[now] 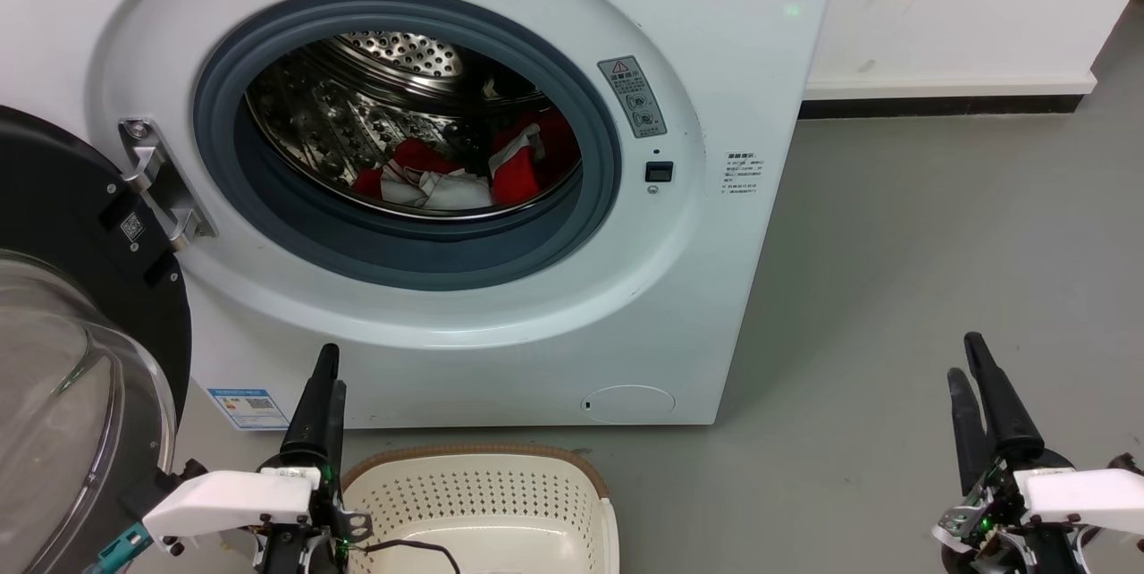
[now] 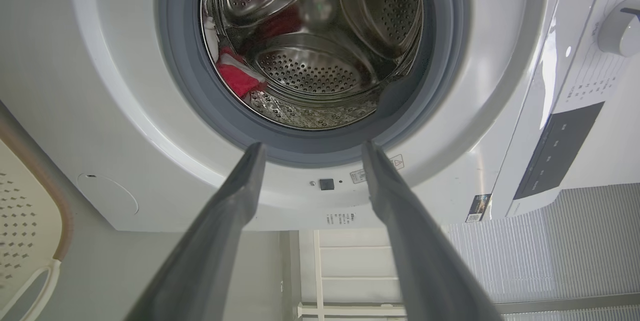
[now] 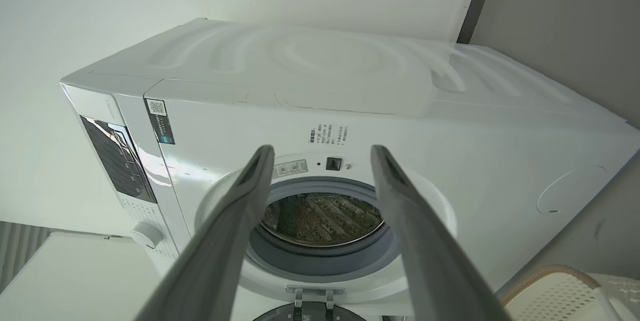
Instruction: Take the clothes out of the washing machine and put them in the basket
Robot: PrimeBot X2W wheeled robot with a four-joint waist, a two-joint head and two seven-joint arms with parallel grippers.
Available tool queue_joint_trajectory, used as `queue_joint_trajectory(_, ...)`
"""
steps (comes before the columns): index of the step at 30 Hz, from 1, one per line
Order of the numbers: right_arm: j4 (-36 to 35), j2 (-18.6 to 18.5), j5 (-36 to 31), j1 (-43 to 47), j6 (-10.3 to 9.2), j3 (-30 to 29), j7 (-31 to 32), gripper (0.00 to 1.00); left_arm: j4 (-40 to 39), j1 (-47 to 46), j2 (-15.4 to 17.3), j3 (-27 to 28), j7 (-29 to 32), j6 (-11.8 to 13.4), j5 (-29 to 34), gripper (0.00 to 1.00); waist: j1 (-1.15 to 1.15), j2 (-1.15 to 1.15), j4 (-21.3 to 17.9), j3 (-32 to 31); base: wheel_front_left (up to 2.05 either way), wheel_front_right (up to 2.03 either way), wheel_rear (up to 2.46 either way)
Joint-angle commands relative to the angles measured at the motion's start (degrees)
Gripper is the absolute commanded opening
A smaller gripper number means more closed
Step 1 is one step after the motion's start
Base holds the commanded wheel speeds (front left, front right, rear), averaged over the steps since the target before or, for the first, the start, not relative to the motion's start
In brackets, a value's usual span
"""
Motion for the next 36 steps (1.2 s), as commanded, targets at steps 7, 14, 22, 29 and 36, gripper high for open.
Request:
queue_joint_trajectory(7, -3.98, -0.18, -9.93, 0.48, 0.01, -0.56, -1.93, 1.0, -3.24, -0.8, 0.22, -0.58, -1.96, -0.1, 8.37, 1.0, 0.0, 0.0, 0.14, -0.06, 0.0, 0.0, 0.0)
queue_joint_trajectory(14, -6.83, -0.18, -21.31, 1.59, 0.01, -0.27, -3.53, 1.0, -5.93, -0.2, 0.21, -1.65, -3.53, 0.65, 17.17, 1.0, 0.0, 0.0, 0.21, -0.24, 0.0, 0.0, 0.0)
queue_joint_trajectory(22, -9.33, -0.18, -31.67, 3.02, 0.01, 0.15, -5.23, 1.0, -7.8, 0.16, 0.21, -4.03, -5.22, 2.49, 26.91, 1.0, 0.0, 0.0, 0.38, -0.43, 0.0, 0.0, 0.0)
queue_joint_trajectory(29, -10.69, -0.18, -39.86, 4.02, 0.02, 0.87, -6.59, 1.0, -8.59, 0.4, 0.21, -5.34, -6.57, 3.87, 34.18, 1.0, 0.0, 0.0, 0.42, -0.6, 0.0, 0.0, 0.0)
queue_joint_trajectory(36, -12.07, -0.17, -48.11, 4.87, 0.02, 1.26, -7.87, 1.0, -8.8, 0.62, 0.2, -6.66, -7.88, 4.61, 40.69, 1.0, 0.0, 0.0, 0.52, -0.64, 0.0, 0.0, 0.0)
